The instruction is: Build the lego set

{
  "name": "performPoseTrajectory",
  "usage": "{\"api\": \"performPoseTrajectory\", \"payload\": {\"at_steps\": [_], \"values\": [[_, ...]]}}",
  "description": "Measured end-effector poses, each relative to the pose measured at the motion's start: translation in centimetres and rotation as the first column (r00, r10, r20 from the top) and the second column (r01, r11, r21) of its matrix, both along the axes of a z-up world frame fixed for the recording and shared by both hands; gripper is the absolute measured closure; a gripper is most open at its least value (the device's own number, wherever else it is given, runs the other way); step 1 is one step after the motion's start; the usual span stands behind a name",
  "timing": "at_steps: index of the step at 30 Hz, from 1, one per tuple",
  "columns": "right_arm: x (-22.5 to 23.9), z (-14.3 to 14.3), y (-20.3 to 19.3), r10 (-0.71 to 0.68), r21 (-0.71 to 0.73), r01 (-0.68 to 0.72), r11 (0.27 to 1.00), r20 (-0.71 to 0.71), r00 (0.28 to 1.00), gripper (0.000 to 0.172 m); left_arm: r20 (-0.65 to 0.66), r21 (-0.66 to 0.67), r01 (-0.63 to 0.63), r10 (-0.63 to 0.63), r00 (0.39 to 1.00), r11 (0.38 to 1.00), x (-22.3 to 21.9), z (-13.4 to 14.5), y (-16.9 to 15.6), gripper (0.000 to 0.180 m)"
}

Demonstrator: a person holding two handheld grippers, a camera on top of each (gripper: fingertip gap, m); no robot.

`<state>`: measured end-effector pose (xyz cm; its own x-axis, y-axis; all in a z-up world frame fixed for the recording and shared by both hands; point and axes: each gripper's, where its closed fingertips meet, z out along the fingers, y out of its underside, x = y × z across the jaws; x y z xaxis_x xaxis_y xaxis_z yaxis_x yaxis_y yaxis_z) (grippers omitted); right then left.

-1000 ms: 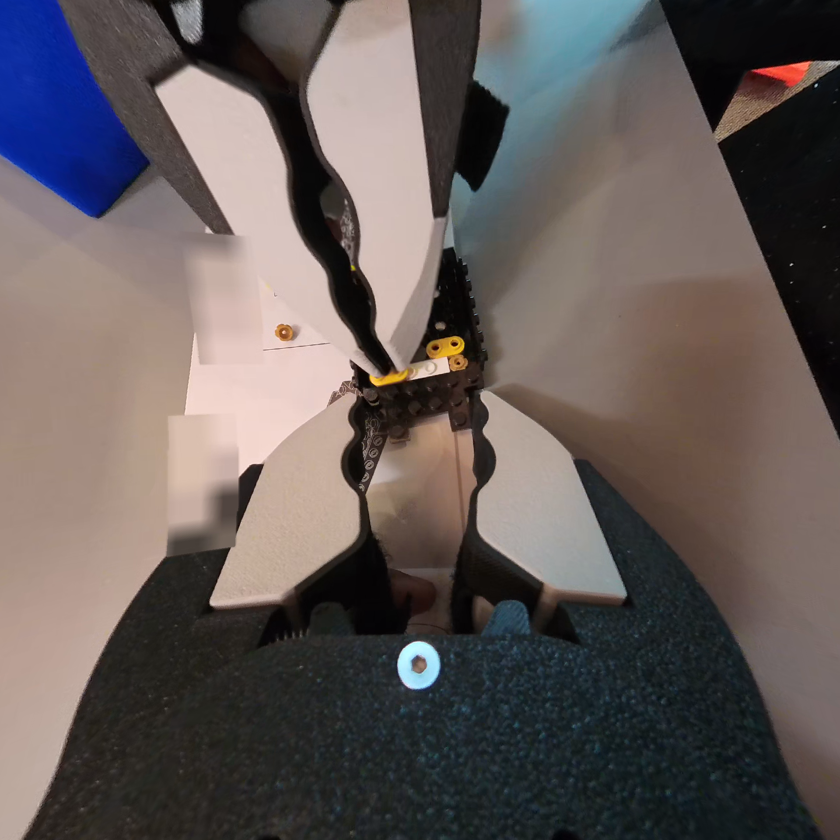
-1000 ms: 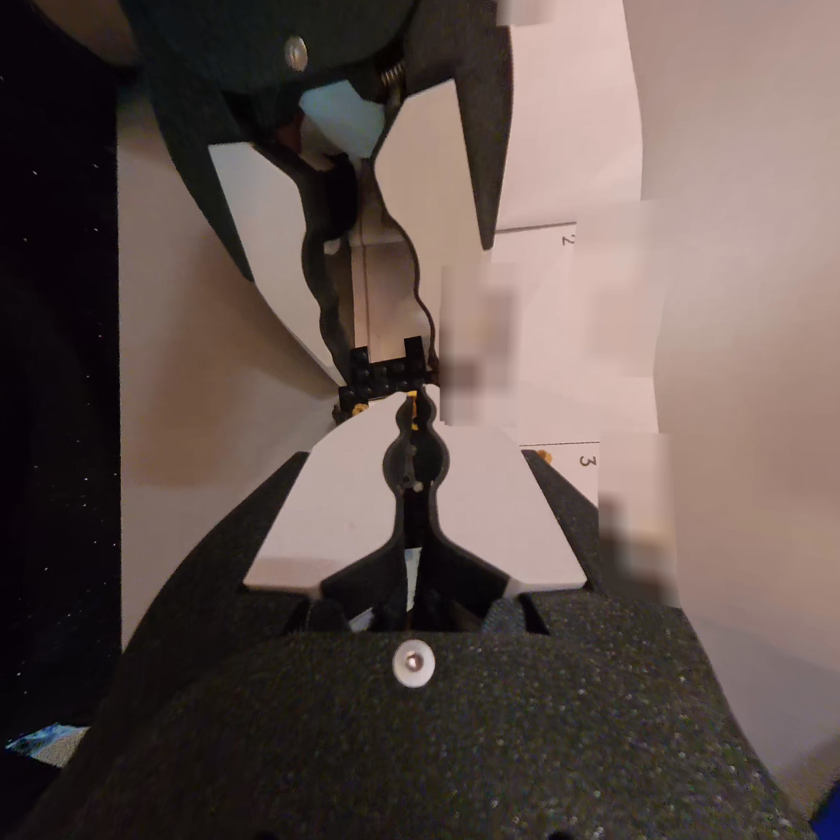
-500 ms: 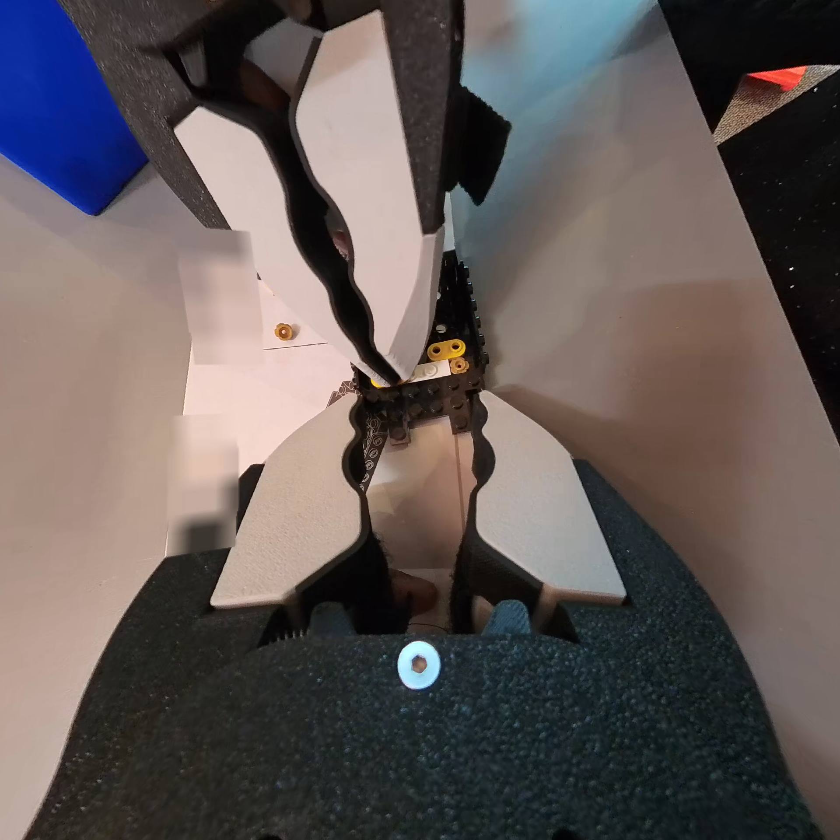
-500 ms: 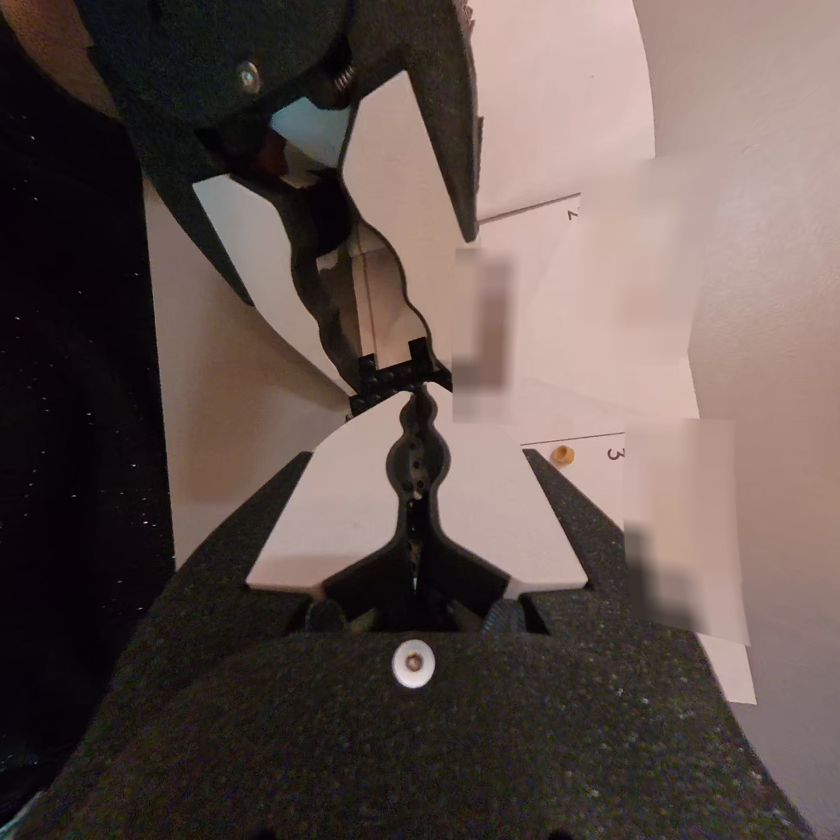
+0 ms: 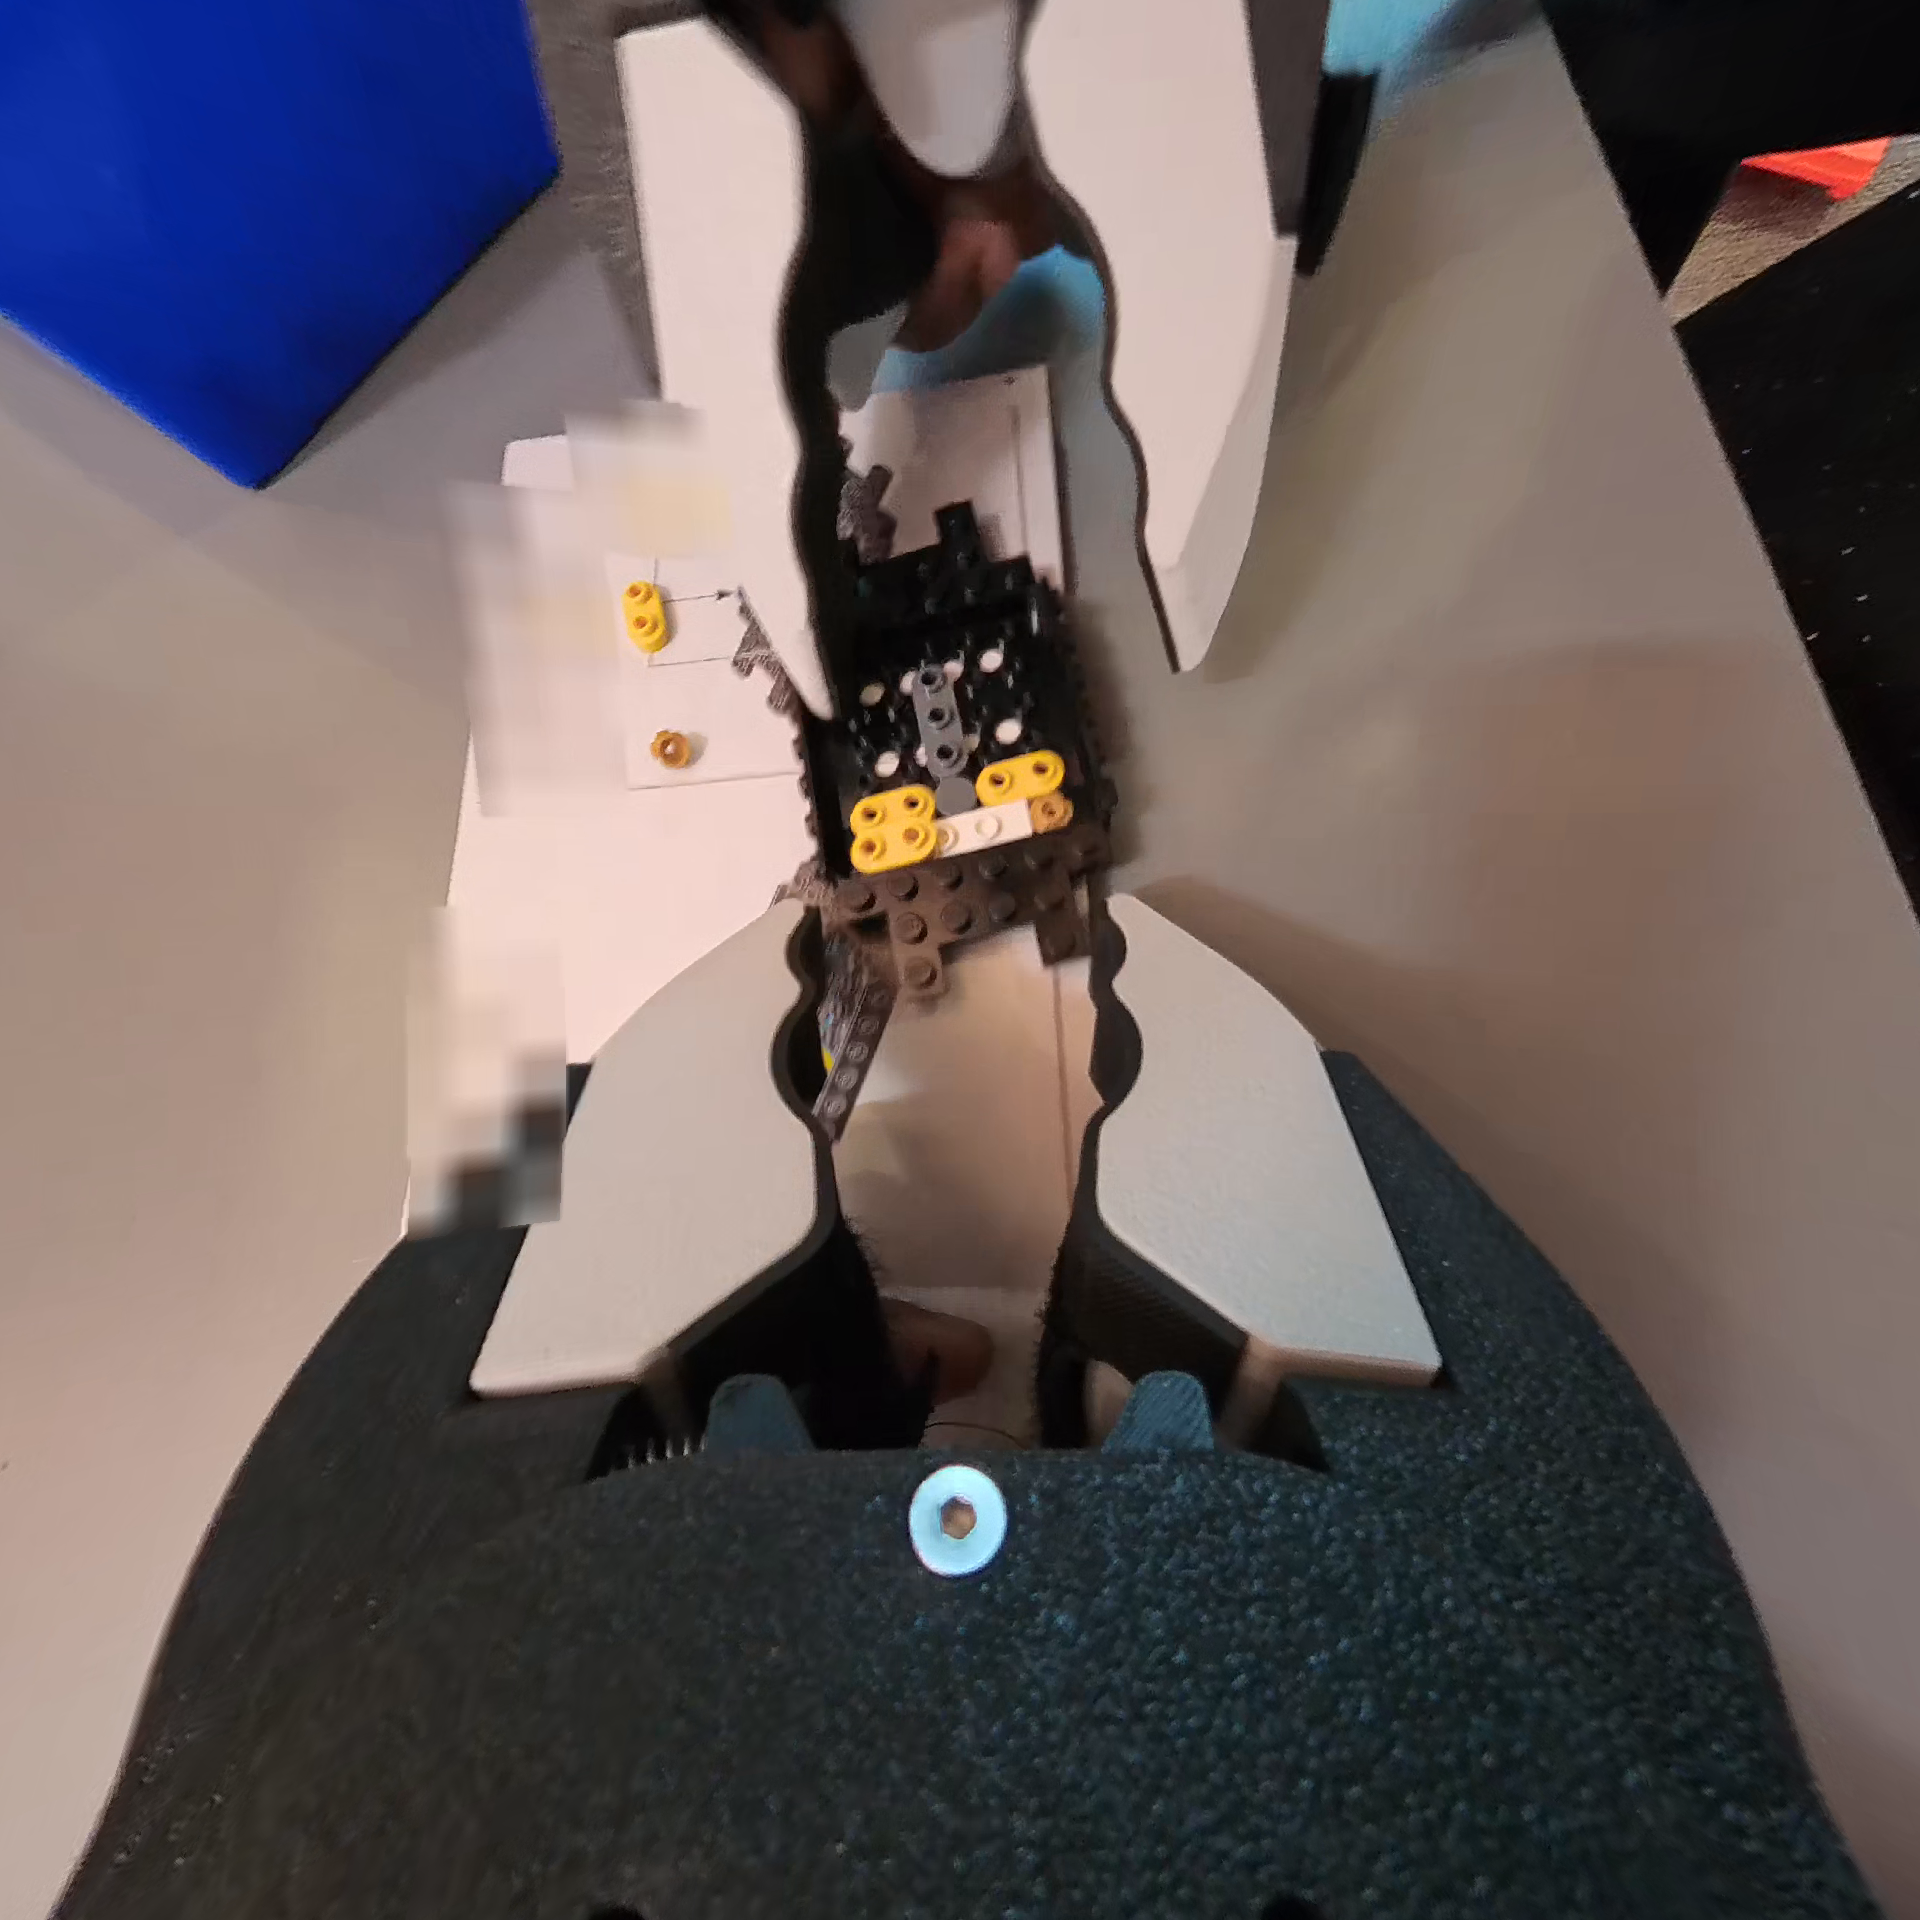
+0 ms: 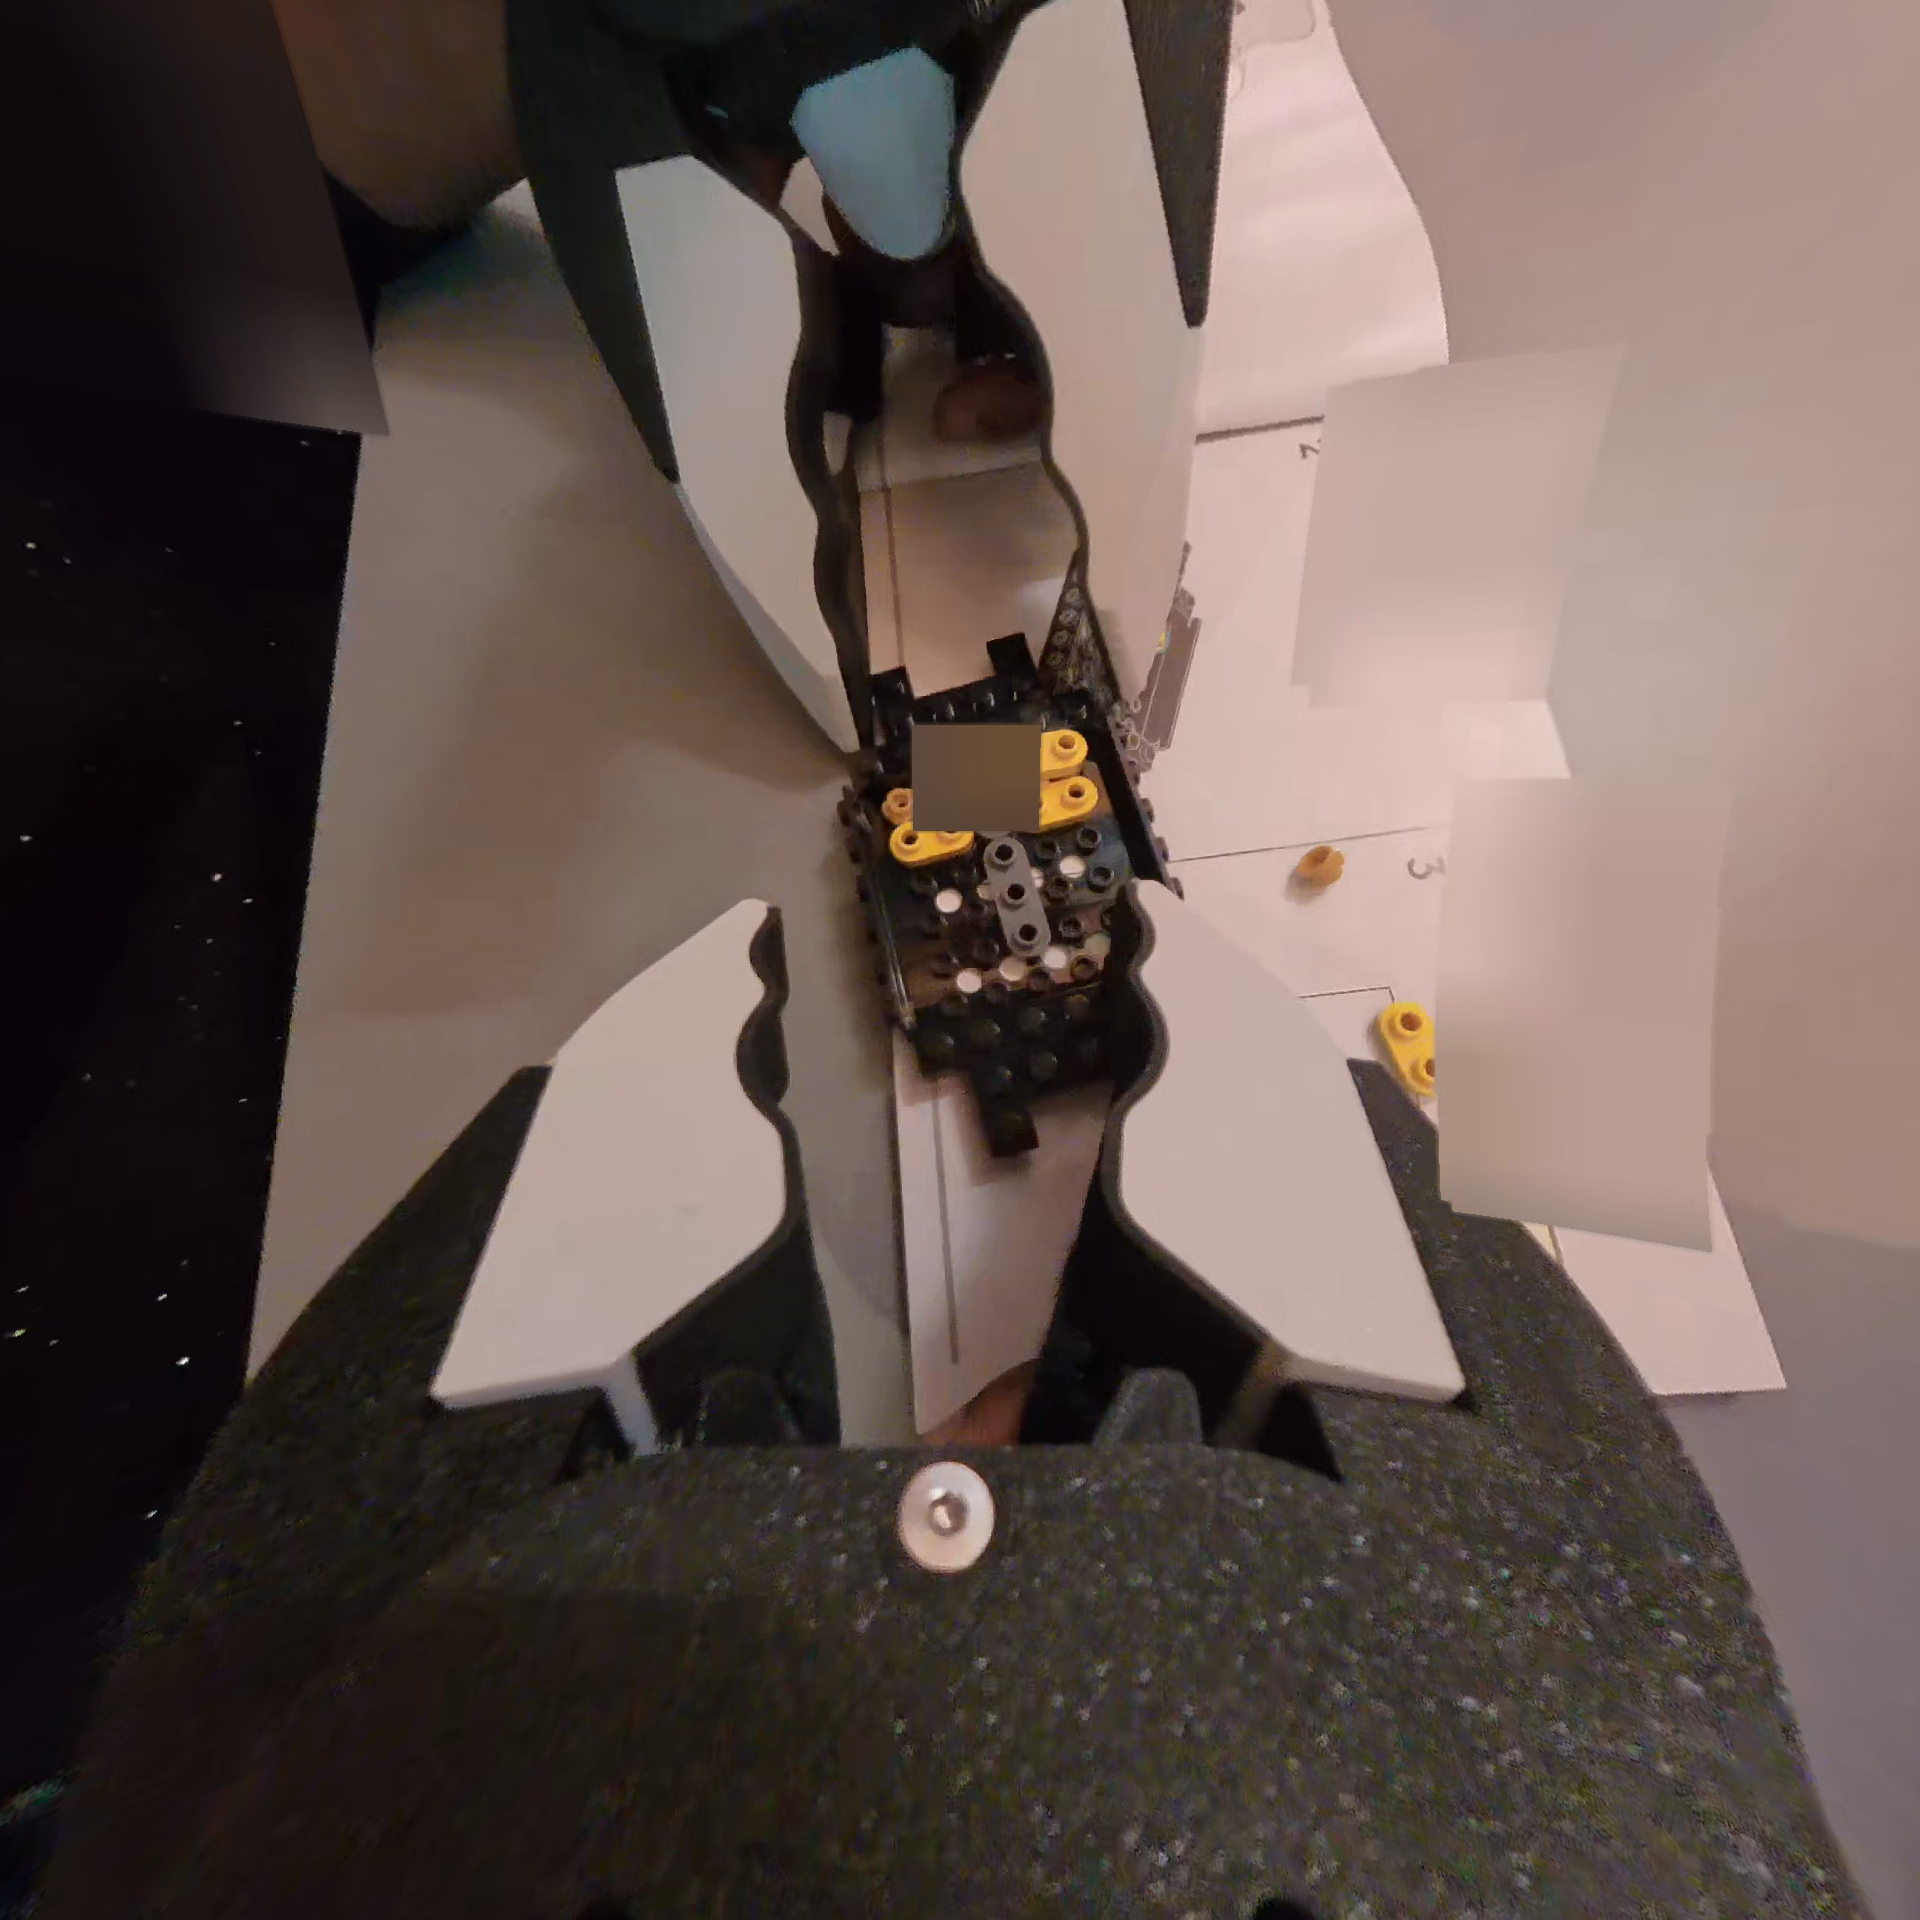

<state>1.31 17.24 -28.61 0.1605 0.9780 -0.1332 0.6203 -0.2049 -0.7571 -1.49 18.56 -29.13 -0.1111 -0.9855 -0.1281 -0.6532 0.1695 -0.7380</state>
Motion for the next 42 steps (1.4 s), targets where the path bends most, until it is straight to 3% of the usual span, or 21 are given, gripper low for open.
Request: {"api": "performPoseTrajectory", "payload": {"at_steps": [1,6,10,15,18,22,24,27,34,42], "values": [[0.1,-0.1,0.0,-0.008,0.015,0.008,1.0,0.002,1.0,0.111,-0.012,-0.007,-0.007,0.007,1.0,1.0,-0.3,0.0,0.0,0.131],[0.4,-0.3,0.4,-0.033,0.12,0.026,0.992,0.054,0.998,0.113,-0.088,-0.033,-0.026,0.023,0.996,0.999,-2.5,-0.1,0.1,0.125],[0.3,0.1,0.6,-0.085,0.071,0.082,0.994,0.039,0.996,0.119,-0.069,-0.033,-0.023,0.02,0.997,0.999,-1.6,0.0,-0.1,0.121],[1.3,1.6,1.2,-0.105,0.079,0.107,0.991,-0.031,0.994,0.111,-0.038,-0.022,0.002,-0.003,0.999,1.0,-1.4,0.0,-0.2,0.122],[2.3,0.8,1.2,-0.11,0.035,0.11,0.993,-0.006,0.994,0.102,-0.019,-0.013,-0.008,0.007,1.0,1.0,-1.3,0.1,0.1,0.123],[2.1,-0.5,1.0,-0.087,0.062,0.084,0.995,0.043,0.995,0.107,0.003,-0.012,0.007,-0.007,1.0,1.0,-1.0,0.4,-0.1,0.124],[1.8,-0.6,1.1,-0.084,0.098,0.078,0.992,0.053,0.995,0.117,0.008,-0.022,0.017,-0.017,1.0,1.0,-0.9,0.4,-0.4,0.126],[1.3,-0.5,0.8,-0.051,0.138,0.044,0.99,0.048,0.998,0.117,-0.016,-0.027,0.027,-0.027,0.999,0.999,-0.9,0.0,-0.6,0.129],[0.9,0.1,1.4,-0.007,0.395,-0.017,0.919,0.058,0.998,0.117,0.01,0.024,0.059,-0.059,0.998,0.998,-0.9,0.3,-0.7,0.134],[0.9,0.2,1.7,-0.012,0.43,-0.011,0.903,0.053,0.999,0.117,0.036,0.041,0.057,-0.058,0.998,0.998,-0.9,0.7,-0.6,0.134]]}}
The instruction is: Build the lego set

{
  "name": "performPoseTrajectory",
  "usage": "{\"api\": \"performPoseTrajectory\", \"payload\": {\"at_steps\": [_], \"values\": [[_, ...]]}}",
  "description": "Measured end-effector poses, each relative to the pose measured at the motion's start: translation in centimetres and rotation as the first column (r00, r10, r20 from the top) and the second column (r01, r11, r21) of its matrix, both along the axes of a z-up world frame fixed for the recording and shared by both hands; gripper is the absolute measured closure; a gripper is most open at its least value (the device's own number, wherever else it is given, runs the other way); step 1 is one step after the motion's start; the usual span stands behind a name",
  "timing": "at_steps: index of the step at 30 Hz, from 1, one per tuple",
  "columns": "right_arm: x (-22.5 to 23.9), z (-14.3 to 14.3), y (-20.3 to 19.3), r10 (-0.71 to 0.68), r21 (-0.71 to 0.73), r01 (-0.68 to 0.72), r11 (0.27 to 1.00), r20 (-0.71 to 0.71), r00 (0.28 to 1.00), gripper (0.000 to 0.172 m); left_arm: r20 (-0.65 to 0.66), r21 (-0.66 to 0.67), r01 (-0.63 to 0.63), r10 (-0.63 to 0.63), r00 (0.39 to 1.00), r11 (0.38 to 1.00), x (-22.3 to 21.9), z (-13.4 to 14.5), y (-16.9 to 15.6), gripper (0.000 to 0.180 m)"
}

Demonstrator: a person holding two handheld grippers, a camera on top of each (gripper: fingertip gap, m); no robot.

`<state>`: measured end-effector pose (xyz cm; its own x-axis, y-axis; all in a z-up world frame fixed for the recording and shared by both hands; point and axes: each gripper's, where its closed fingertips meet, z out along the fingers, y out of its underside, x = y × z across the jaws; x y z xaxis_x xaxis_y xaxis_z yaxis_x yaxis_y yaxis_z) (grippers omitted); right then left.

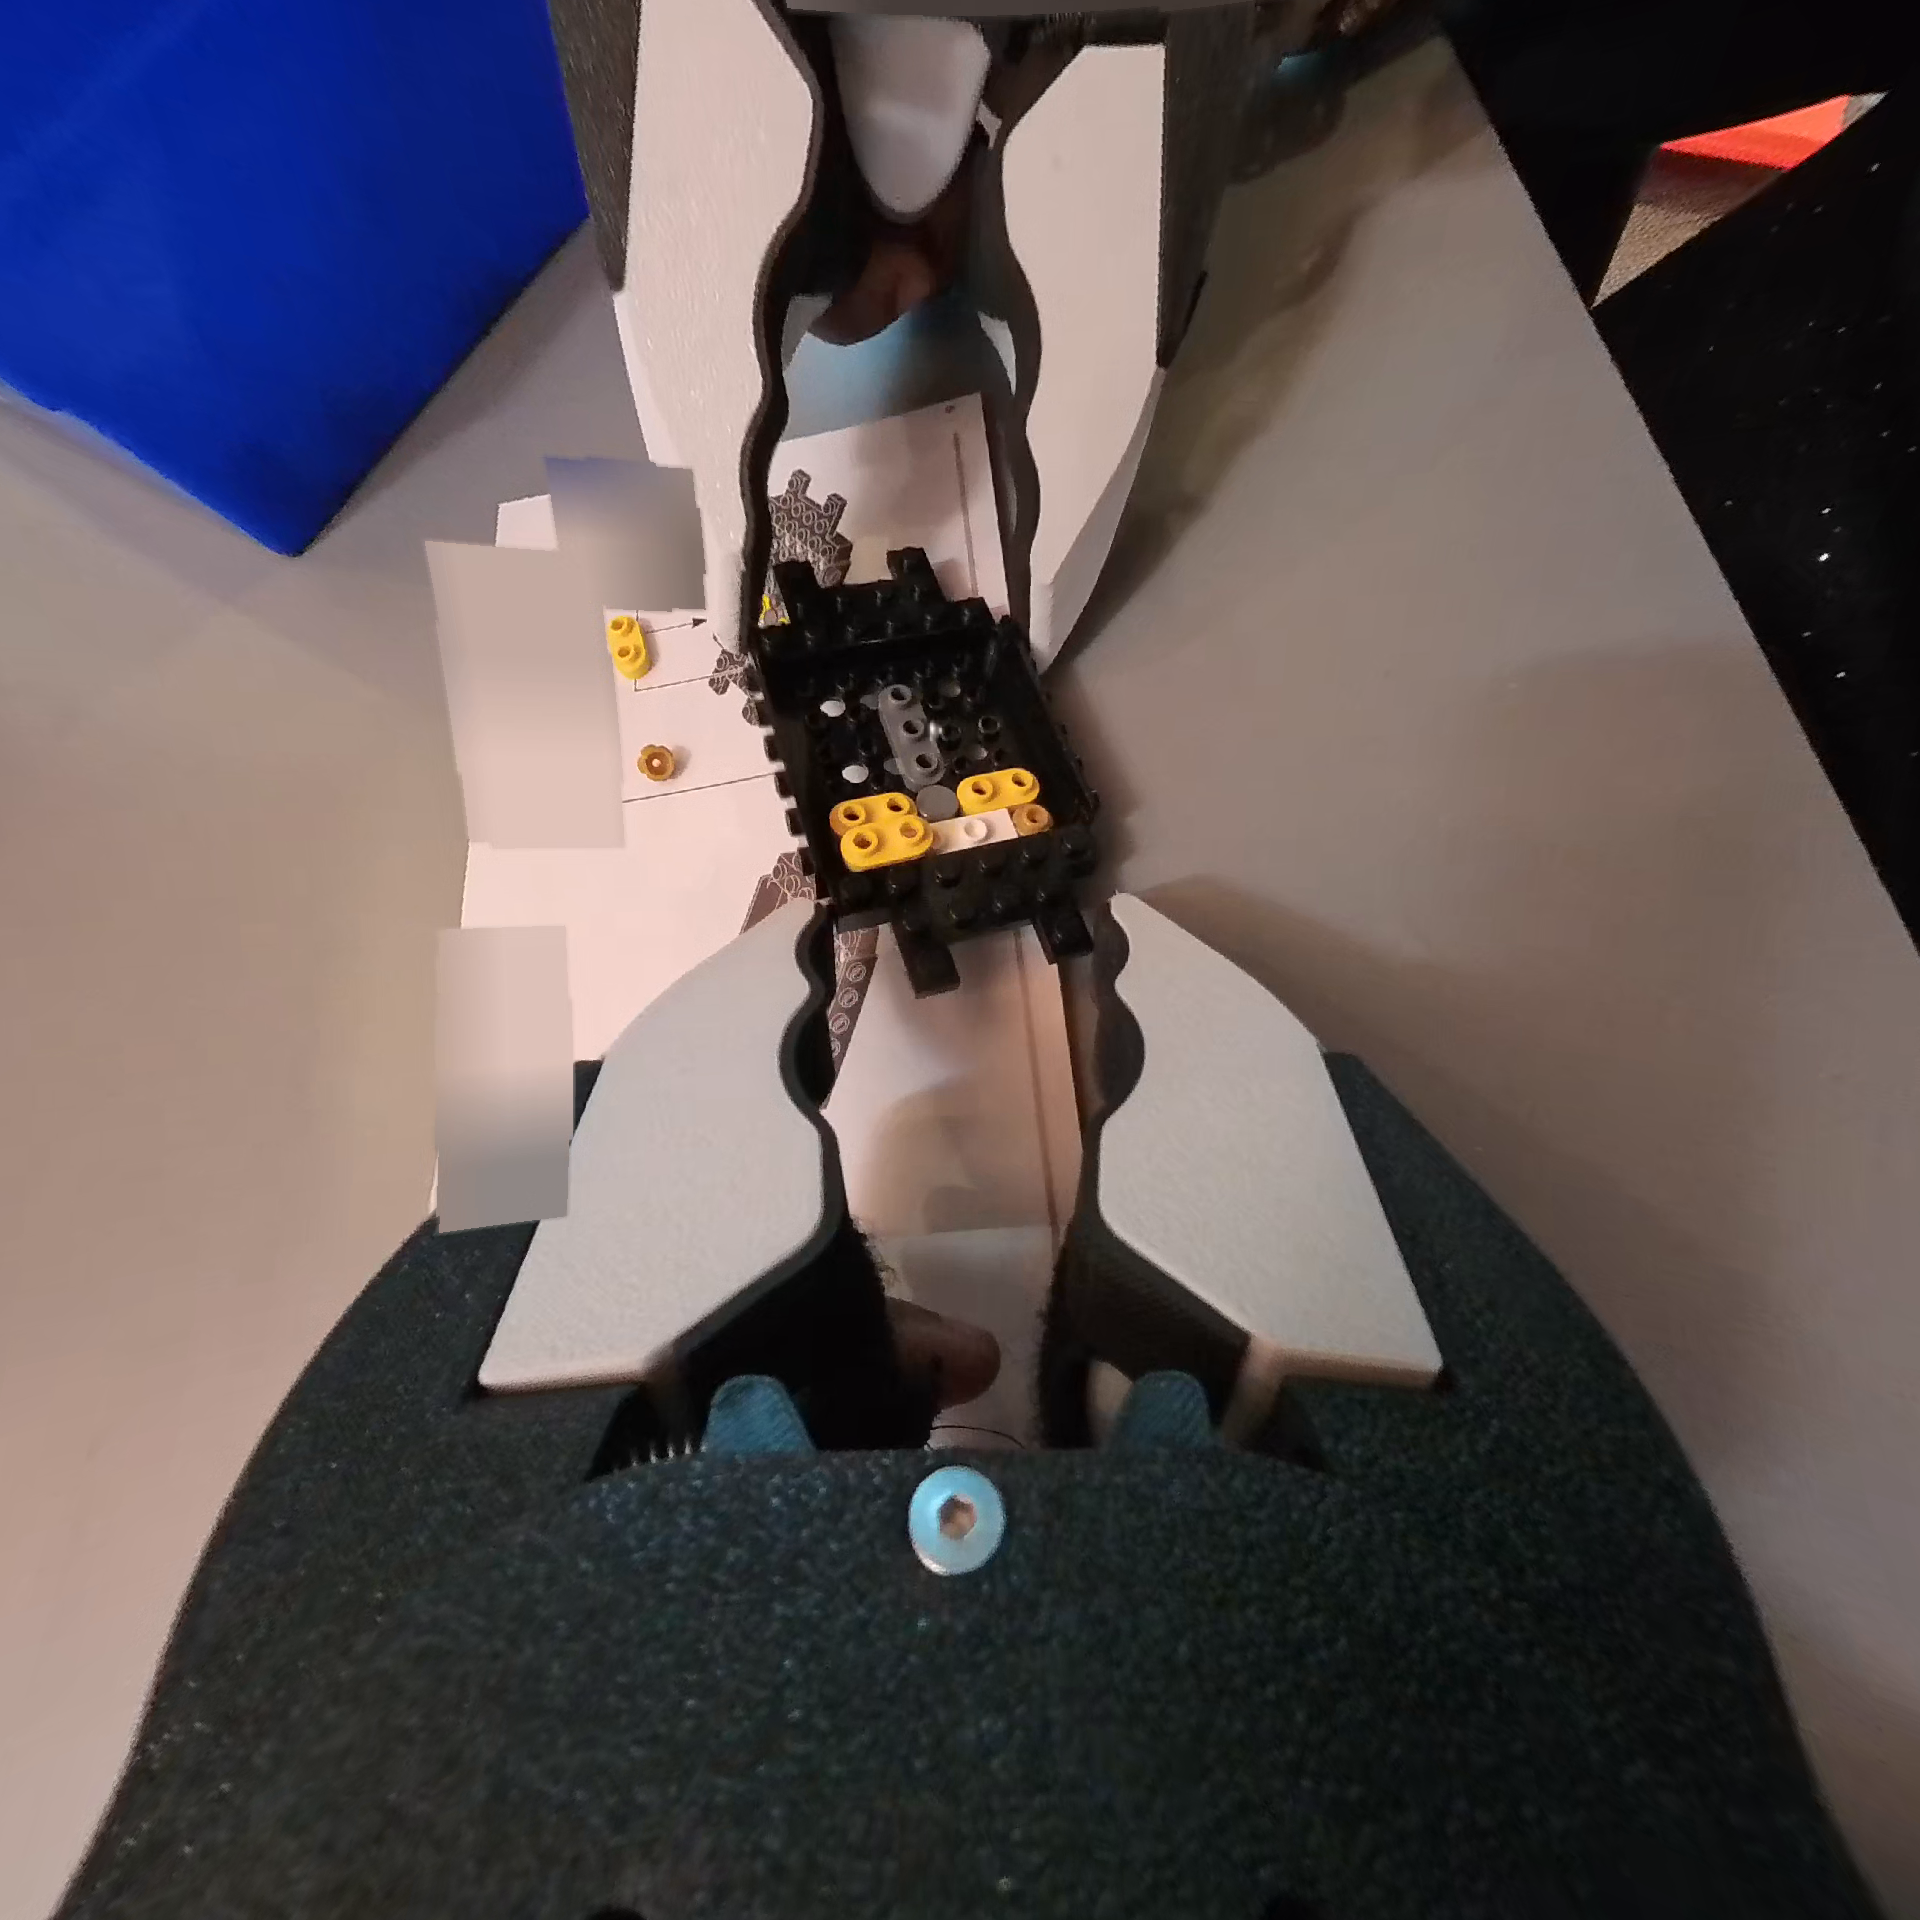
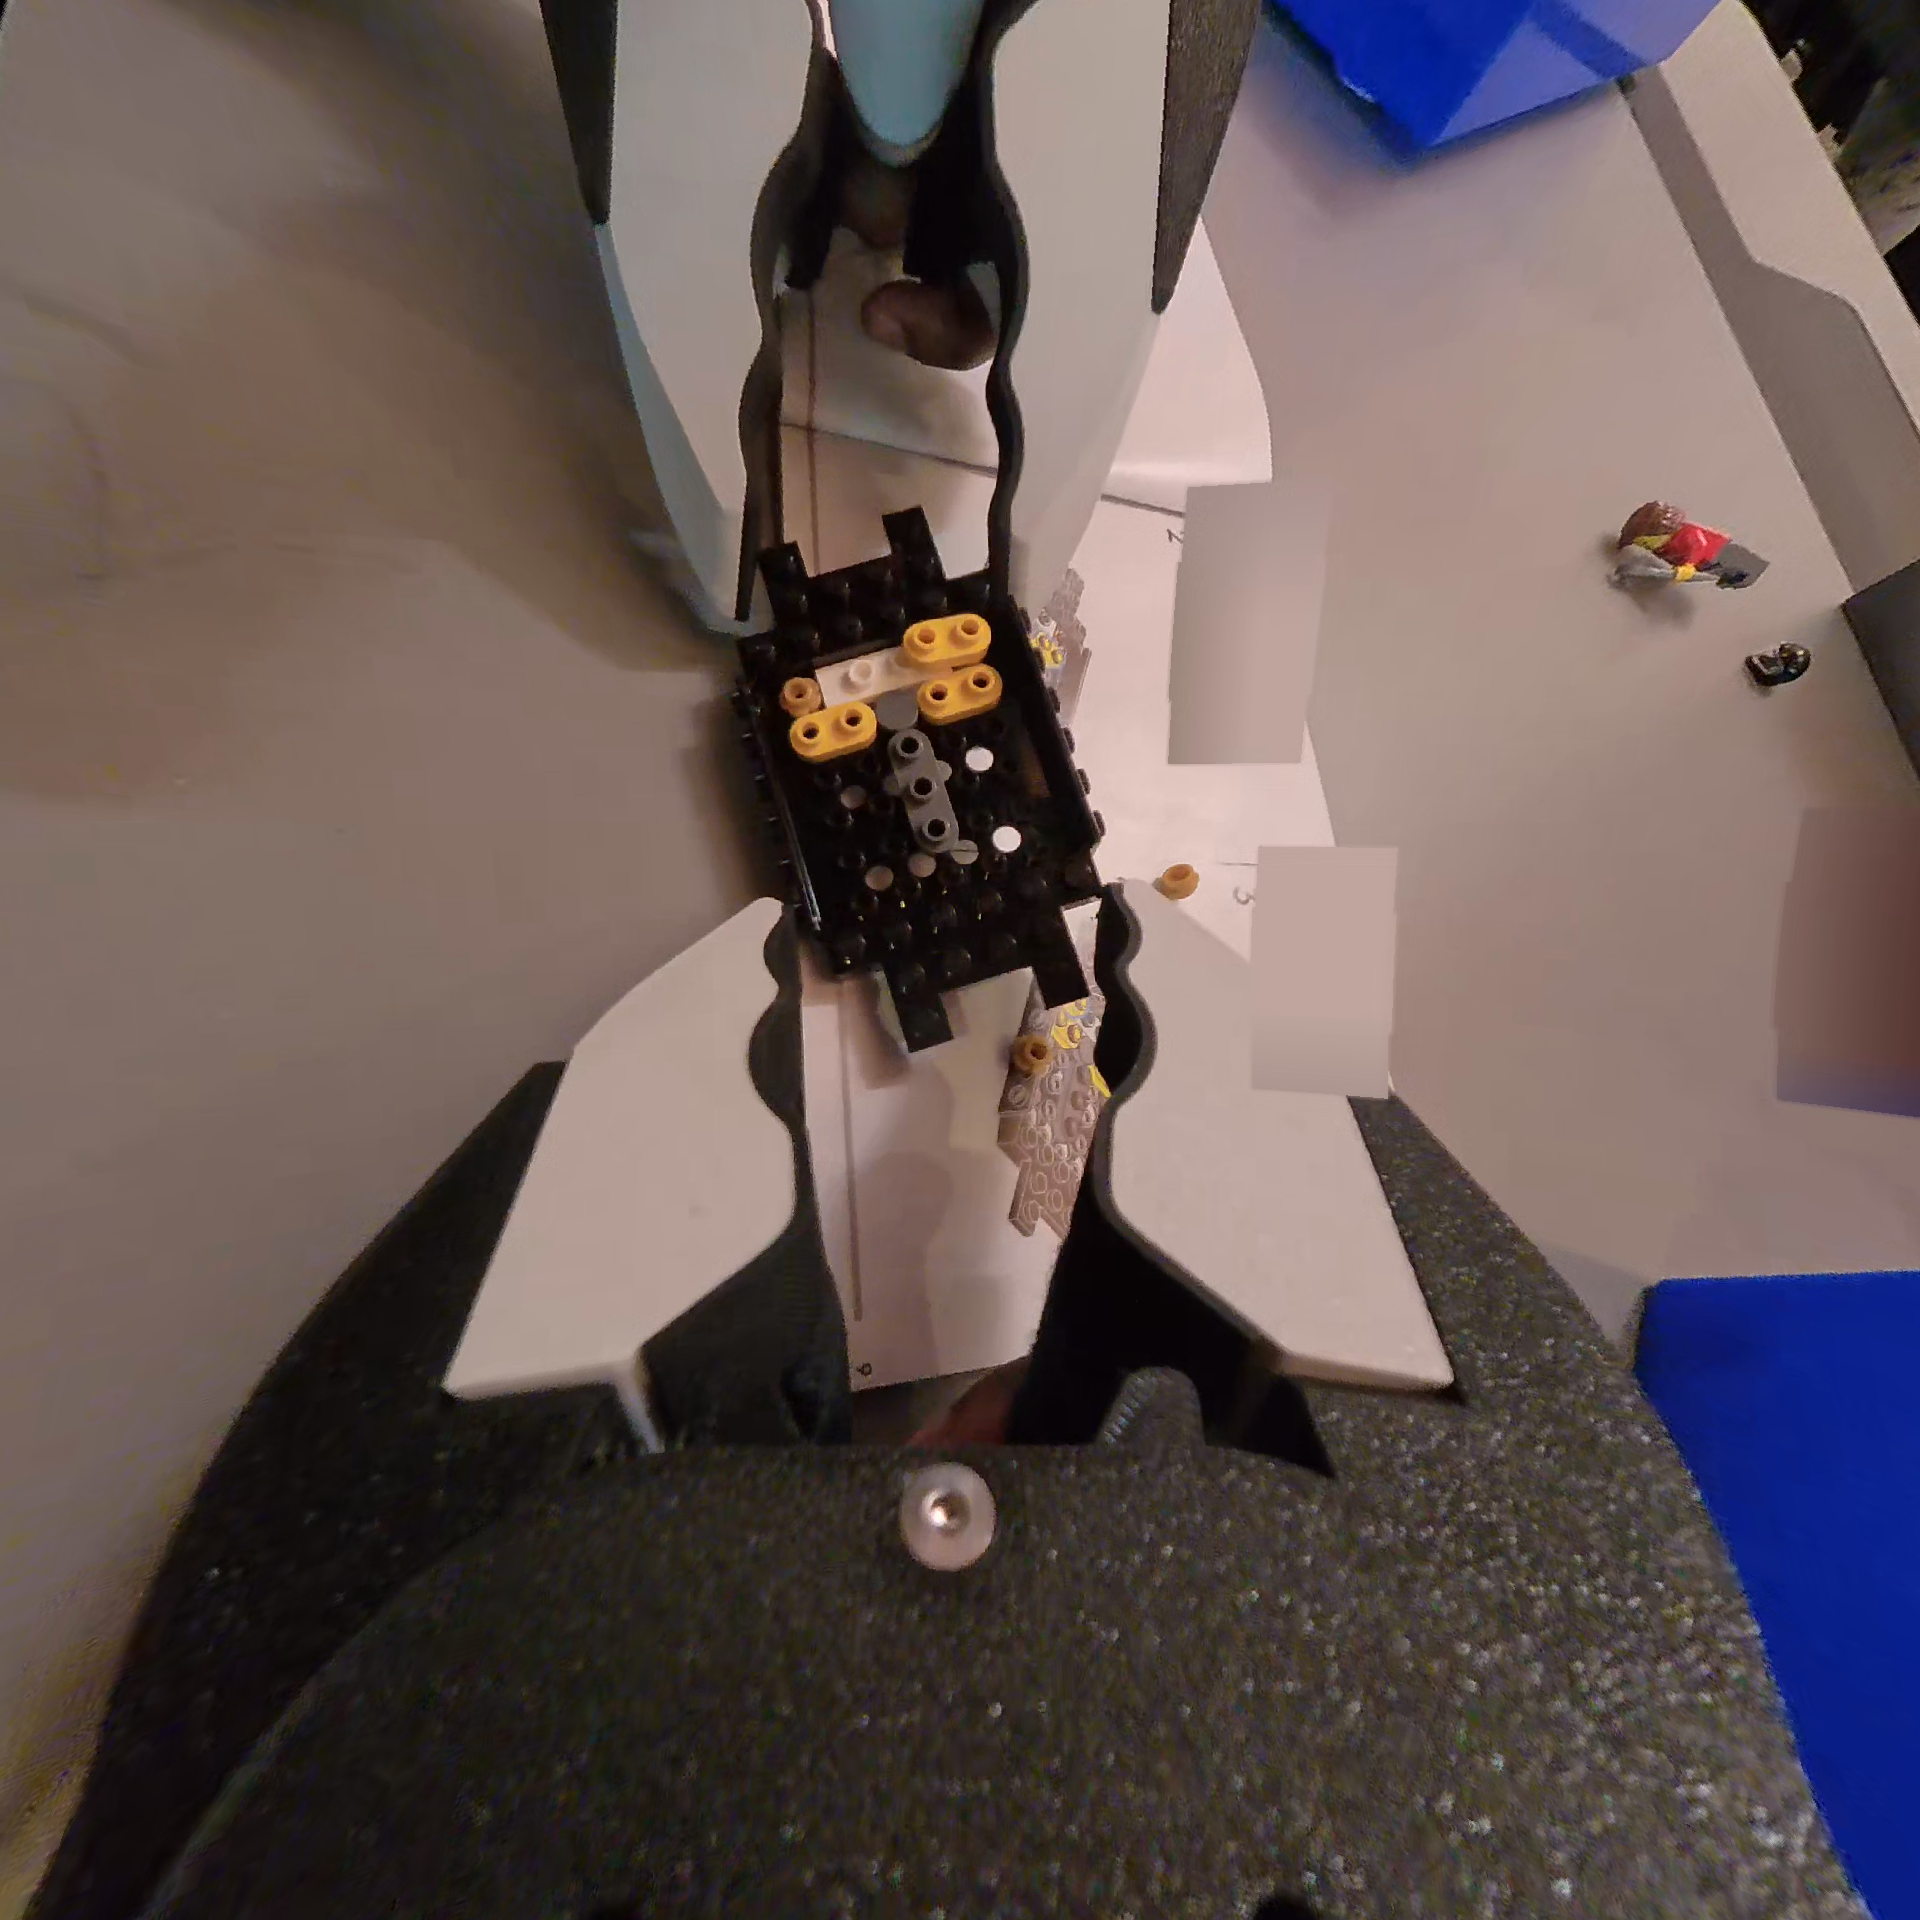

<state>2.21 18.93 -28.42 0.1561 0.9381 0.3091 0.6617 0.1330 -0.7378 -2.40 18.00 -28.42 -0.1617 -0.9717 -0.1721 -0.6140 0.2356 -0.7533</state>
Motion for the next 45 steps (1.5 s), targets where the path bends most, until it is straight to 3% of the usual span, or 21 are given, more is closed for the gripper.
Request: {"api": "performPoseTrajectory", "payload": {"at_steps": [14,26,45], "values": [[0.1,0.2,-0.4,-0.056,-0.122,0.059,0.991,0.02,0.998,0.117,-0.039,-0.01,-0.011,0.011,0.999,1.0,-0.2,-0.5,-0.1,0.136],[0.5,-0.6,-1.8,-0.124,-0.341,0.155,0.927,0.11,0.986,0.117,-0.037,-0.037,0.028,-0.029,0.999,0.999,0.0,-0.5,-0.9,0.137],[0.6,-0.8,-1.9,-0.139,-0.384,0.174,0.907,0.118,0.983,0.117,-0.015,-0.091,0.015,-0.016,1.0,0.996,0.3,-0.2,-1.1,0.123]]}}
